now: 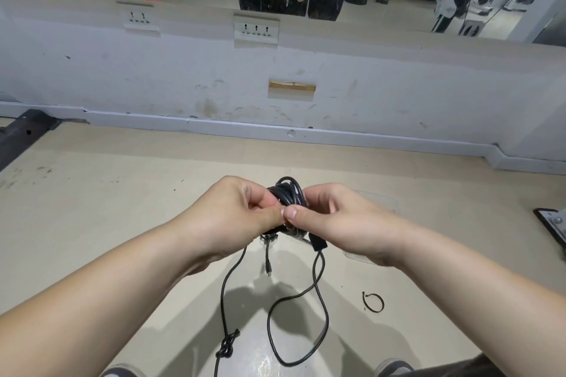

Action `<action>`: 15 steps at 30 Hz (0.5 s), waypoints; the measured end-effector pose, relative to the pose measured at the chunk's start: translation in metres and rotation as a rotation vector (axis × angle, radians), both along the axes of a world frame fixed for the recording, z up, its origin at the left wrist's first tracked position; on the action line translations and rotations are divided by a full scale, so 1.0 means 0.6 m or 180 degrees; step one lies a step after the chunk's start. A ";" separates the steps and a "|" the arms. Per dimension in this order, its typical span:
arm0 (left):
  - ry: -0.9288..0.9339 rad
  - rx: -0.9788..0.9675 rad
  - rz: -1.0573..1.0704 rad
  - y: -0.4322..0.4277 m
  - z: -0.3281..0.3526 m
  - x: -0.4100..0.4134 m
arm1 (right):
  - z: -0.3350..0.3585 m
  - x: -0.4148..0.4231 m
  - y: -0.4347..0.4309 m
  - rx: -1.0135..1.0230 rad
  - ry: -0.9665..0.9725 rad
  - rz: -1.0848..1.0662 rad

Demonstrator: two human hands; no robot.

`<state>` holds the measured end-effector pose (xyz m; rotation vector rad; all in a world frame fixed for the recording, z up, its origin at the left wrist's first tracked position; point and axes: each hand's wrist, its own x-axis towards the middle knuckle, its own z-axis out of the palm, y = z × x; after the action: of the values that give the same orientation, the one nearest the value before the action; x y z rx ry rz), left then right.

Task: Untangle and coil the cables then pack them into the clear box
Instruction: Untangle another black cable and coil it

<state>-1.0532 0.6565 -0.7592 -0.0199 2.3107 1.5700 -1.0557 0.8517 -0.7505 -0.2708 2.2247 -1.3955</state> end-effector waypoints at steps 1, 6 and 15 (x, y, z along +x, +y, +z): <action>-0.0017 -0.0022 -0.0010 0.002 -0.001 0.002 | -0.003 -0.001 -0.001 0.0078 0.0010 0.0007; 0.0248 -0.0266 0.0138 0.013 -0.010 0.011 | -0.009 -0.005 -0.003 0.0110 0.0099 -0.0158; 0.1316 -0.0960 -0.0163 0.024 -0.020 0.024 | -0.021 -0.014 0.003 -0.0527 -0.0046 -0.0407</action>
<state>-1.0389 0.6707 -0.7709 0.3152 2.8212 1.2795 -1.0638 0.8536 -0.7629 -0.1766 2.1503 -1.6477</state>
